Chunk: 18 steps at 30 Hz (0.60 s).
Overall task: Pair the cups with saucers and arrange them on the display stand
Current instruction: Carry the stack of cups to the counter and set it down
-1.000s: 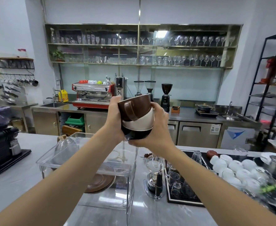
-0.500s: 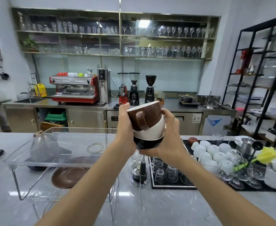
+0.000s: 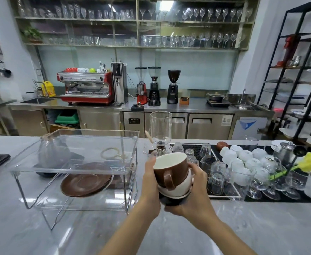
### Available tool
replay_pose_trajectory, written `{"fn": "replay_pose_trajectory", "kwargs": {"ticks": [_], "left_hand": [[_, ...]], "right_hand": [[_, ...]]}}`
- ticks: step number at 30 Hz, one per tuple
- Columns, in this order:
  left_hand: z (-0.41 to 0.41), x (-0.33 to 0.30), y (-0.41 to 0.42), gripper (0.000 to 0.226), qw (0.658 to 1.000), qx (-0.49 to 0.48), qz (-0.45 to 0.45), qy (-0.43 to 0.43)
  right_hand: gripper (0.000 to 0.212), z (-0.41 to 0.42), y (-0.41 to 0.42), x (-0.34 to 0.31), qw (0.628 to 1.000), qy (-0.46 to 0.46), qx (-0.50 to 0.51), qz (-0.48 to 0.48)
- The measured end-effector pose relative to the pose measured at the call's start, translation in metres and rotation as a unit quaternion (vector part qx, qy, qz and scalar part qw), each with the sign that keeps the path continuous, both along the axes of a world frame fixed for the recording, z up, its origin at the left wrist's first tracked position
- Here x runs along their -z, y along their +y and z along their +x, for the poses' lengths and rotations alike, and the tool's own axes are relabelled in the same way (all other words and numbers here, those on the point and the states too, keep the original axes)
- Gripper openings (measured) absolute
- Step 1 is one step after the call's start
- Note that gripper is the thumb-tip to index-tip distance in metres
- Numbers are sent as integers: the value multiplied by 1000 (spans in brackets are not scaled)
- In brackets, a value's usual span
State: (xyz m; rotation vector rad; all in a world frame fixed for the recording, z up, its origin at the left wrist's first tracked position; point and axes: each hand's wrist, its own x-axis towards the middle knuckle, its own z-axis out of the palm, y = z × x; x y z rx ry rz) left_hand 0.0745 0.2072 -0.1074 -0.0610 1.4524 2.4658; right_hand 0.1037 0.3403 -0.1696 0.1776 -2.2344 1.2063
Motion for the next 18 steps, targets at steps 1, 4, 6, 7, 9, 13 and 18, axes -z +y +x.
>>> {"fn": "replay_pose_trajectory", "kwargs": {"ticks": [1,4,6,7,9,13,18], "left_hand": [[1,9,-1,54,1000,3,-5,-3],[5,31,-5,58,999,-1,-27,-25],[7,43,-7,64,999,-11,-35,-37],[7,50,-7,67,998,-19,-40,-43],[7,62,-9,69,997,-31,-48,-56],[9,86,-11,68,994,-42,-53,-82],[12,109,-13,50,991,-59,-66,-104]], "right_hand": [[134,2,-1,8,1000,-10,-2,-1],[132,6,-5,30,999,-36,-15,-9],[132,8,-7,44,998,-53,-21,-14],[132,8,-8,52,998,-62,-23,-11],[130,8,-8,63,997,-68,-25,-8],[130,7,-14,83,996,-91,-7,-13],[128,8,-16,106,995,-95,14,7]]}}
